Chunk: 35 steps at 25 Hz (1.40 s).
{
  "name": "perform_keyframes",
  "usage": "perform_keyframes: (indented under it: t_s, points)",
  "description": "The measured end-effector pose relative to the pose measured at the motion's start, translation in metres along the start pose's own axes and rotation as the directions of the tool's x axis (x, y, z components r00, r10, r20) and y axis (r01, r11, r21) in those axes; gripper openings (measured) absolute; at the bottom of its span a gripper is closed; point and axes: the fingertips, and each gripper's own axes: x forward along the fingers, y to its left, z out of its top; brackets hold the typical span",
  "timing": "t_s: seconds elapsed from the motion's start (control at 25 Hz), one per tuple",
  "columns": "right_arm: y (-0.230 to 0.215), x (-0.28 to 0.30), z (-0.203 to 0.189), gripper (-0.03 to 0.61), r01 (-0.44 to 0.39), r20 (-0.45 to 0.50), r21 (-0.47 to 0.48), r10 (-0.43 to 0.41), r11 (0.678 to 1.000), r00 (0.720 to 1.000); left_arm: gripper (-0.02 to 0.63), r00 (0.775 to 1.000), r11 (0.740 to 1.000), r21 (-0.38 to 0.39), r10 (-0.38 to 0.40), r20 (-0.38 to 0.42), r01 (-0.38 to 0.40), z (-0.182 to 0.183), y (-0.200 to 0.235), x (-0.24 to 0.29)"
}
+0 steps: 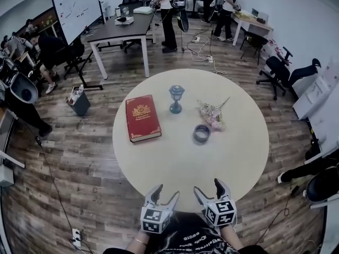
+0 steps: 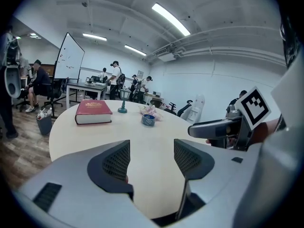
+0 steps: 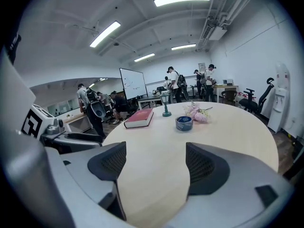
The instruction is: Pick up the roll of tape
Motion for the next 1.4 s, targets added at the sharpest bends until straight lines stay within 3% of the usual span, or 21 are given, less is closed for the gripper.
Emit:
perform_keyframes:
  t_s: [0.6,1.04,1.4]
  points:
    - [-0.060,0.067,0.099,0.337,-0.068,0.008,-0.117,0.069,0.991,0.998,0.311,0.995,0.996,-0.012,0.092,0.025,-0.092,0.027,0.008,0.019]
    - [-0.100,0.122,0.129,0.328,-0.068,-0.048,-0.115,0.062,0.991,0.997,0.311,0.989,0.989,-0.020,0.146,0.034,-0.146,0.042,0.017,0.028]
    - [-0.132,0.174,0.136,0.310,-0.068,-0.122,-0.154,0.050,0.986,0.991,0.311,0.982,0.980,-0.062,0.187,-0.002,-0.187,0.039,0.029,0.034]
